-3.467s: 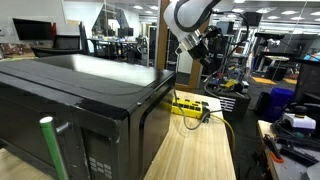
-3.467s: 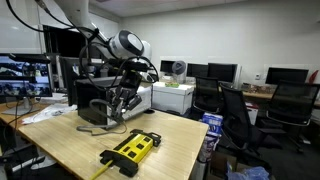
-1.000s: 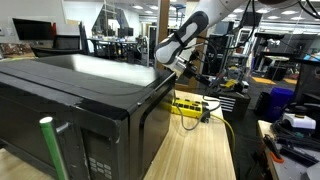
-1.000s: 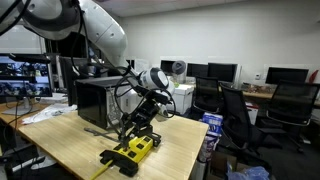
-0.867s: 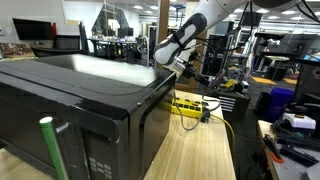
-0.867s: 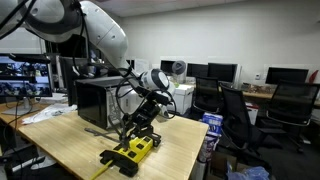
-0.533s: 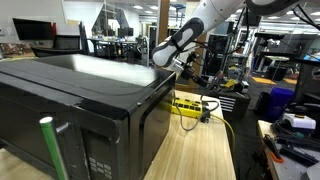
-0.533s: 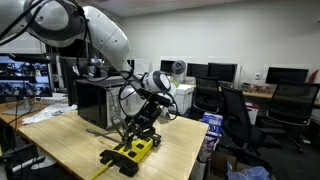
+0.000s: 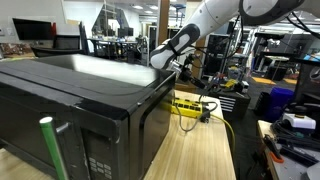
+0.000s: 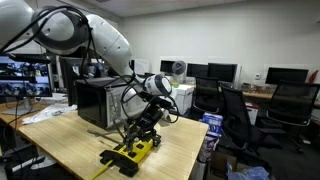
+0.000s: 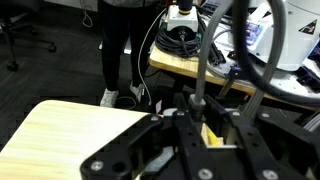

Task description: Plug the power cable inside the extension cord

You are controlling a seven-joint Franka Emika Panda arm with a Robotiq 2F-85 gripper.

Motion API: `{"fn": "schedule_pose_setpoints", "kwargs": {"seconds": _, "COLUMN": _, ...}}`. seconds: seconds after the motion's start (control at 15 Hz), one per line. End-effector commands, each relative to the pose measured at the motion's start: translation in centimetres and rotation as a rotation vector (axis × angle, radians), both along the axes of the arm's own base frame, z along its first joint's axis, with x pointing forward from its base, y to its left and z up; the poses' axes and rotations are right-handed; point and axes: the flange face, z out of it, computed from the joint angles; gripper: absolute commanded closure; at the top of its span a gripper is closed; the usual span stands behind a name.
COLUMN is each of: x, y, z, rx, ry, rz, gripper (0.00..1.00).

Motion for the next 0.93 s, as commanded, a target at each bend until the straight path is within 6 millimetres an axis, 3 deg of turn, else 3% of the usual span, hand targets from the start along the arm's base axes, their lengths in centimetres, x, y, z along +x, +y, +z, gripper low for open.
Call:
{"fn": "schedule_pose_setpoints", "kwargs": {"seconds": 0.0, "x": 0.2, "y": -0.3, "z": -0.4, "rx": 0.014, "ry": 0.029, "rz": -0.024, "gripper": 0.95}}
{"fn": "schedule_pose_setpoints", "kwargs": {"seconds": 0.87, "x": 1.2, "y": 0.1, "z": -2.4, "rx": 0.022, "ry": 0.085, "rz": -0.040, "gripper": 0.95}}
